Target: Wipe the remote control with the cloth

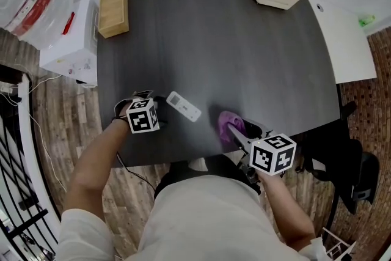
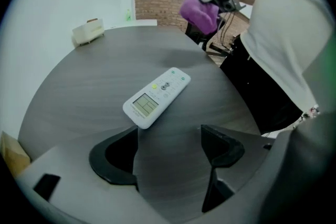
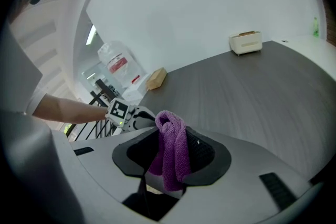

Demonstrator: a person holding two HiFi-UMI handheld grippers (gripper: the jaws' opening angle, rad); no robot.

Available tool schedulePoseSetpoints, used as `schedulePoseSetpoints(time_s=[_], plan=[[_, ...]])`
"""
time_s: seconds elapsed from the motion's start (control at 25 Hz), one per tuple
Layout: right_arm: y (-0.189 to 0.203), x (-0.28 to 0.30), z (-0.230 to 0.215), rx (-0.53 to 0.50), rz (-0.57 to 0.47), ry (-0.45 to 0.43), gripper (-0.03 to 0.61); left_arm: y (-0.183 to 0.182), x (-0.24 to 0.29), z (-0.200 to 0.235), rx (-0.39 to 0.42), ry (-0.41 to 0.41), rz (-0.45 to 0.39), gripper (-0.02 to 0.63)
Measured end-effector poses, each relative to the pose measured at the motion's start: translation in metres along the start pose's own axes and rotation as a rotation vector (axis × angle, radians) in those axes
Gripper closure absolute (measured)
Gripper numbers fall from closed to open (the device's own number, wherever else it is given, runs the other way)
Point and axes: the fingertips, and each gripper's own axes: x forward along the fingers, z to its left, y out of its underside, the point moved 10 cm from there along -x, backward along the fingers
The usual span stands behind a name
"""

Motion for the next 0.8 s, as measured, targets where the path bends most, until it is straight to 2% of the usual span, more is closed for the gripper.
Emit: schedulePoseSetpoints(time_s=[0.16,0.24,0.32,0.4,0.48,0.6,0.8], plan=[[0.001,0.011,0.007,-0.033,0.018,-0.023,0.428,-0.012,0.013,-0.053,-0.04,0.054,-0.063,0.252],[0.001,0.016,0.011,-0.051,0.025,-0.034,0.429,-0.019,0.018,-0.074,-0.1,0.059,-0.112,0.252],[0.002,0.019,0.012,-0.069,0.031,-0.042,0.428,-0.021,0.016,-0.082,-0.213,0.001,-0.196,0.253],[0.004,0.024,0.01,-0.083,0.04,-0.045,0.429,-0.016,0.009,-0.08,-0.345,-0.115,-0.299,0.253],[0.009,0.034,0.009,-0.092,0.058,-0.057,0.43,-0.013,0.004,-0.077,-0.404,-0.207,-0.355,0.253],[0.015,0.06,0.014,-0.085,0.101,-0.125,0.43,-0.015,0.013,-0.073,-0.329,-0.218,-0.316,0.253],[0.008,0.104,0.032,-0.017,0.15,-0.308,0.429,-0.021,0.021,-0.056,-0.232,-0.184,-0.254,0.253]])
